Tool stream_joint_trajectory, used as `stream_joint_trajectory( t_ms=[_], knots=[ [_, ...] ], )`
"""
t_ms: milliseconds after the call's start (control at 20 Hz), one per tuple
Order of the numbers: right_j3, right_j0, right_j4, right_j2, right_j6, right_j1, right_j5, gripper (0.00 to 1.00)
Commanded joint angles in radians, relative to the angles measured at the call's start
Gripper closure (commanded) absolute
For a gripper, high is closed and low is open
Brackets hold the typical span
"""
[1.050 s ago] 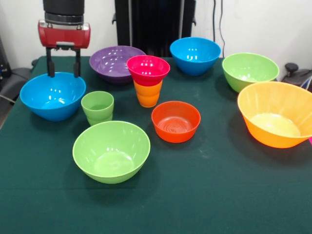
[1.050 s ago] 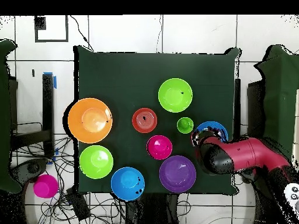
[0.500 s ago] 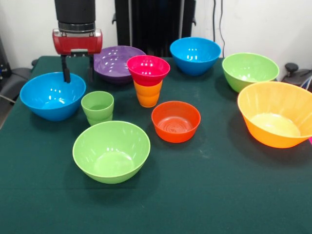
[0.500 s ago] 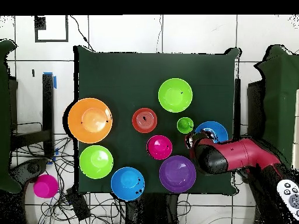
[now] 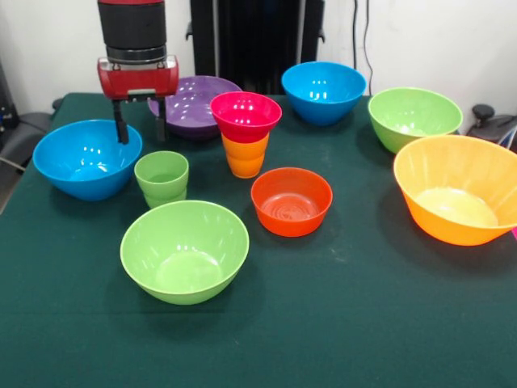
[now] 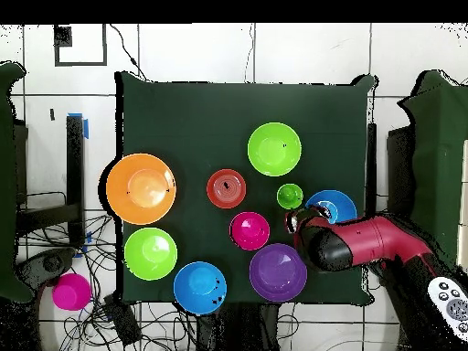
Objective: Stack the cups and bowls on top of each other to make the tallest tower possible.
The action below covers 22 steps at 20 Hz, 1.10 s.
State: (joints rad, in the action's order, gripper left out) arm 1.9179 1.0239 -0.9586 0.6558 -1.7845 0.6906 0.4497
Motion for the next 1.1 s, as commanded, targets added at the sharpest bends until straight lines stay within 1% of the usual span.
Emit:
stream_joint_trajectory(
  t_ms=[50,350,550,700,800,1100],
  knots=[
    [-0.072,-0.025,-0.036,0.059,0.27,-0.039,0.089,0.0],
    [-0.086,-0.036,-0.054,0.044,0.238,-0.065,0.068,0.0],
    [-0.108,-0.032,-0.053,0.051,0.258,-0.075,0.075,0.0],
    [-0.11,-0.035,-0.058,0.045,0.249,-0.079,0.069,0.0],
    [-0.114,-0.041,-0.065,0.038,0.238,-0.091,0.063,0.0],
    [-0.146,-0.069,-0.099,0.015,0.209,-0.157,0.031,0.0]
  ],
)
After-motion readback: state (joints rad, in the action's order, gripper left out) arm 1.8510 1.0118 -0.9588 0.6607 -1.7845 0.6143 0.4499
